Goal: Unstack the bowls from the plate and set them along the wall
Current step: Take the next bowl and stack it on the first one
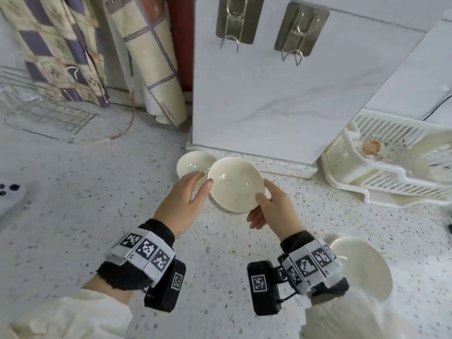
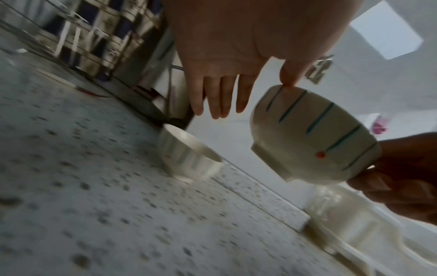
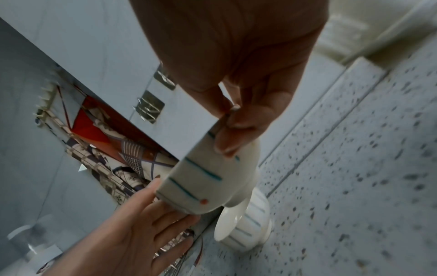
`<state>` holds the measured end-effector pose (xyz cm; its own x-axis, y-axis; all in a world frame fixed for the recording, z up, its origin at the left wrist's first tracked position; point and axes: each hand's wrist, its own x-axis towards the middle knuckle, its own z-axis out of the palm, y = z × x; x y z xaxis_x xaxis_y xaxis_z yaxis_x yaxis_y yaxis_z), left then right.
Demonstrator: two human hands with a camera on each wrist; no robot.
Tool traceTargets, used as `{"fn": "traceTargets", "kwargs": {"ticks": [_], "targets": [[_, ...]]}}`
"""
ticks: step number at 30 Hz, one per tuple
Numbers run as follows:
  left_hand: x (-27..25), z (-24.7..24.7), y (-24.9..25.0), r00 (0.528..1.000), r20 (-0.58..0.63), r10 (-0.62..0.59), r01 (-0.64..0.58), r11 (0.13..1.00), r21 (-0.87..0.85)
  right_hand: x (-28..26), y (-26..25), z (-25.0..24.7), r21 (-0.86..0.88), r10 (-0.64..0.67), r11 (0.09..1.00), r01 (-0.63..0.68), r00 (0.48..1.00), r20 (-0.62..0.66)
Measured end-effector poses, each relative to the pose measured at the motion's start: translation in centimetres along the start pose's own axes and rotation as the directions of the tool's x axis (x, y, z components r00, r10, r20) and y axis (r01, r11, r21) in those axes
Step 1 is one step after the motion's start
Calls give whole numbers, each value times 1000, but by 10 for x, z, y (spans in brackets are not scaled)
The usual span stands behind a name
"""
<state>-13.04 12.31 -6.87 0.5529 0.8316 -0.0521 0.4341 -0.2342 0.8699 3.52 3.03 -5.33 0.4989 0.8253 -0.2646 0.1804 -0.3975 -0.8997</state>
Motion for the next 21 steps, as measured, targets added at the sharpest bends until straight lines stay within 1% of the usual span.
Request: {"fn": "traceTargets", "kwargs": {"ticks": [4,8,10,14,16,21], "targets": [[23,-28,-28,994,21,-103,103,995,5,34,-10,41,7,36,999,-36,999,21],[44,-43,-37,987,58,-148,152,986,-65,62,-14,65,12,77,997,-76,997,-16],[53,-46,-40,983,90,-160,167,983,-80,72,-15,71,13,98,995,-97,995,-29],[67,-47,-49,964,173,-201,210,977,-31,85,-15,80,0,124,992,-124,991,-42],[71,-47,-52,958,179,-222,230,973,-26,90,-13,83,-9,134,991,-135,990,-51],[77,-49,-56,956,200,-216,219,976,8,97,-10,90,-16,158,987,-159,986,-51]]}}
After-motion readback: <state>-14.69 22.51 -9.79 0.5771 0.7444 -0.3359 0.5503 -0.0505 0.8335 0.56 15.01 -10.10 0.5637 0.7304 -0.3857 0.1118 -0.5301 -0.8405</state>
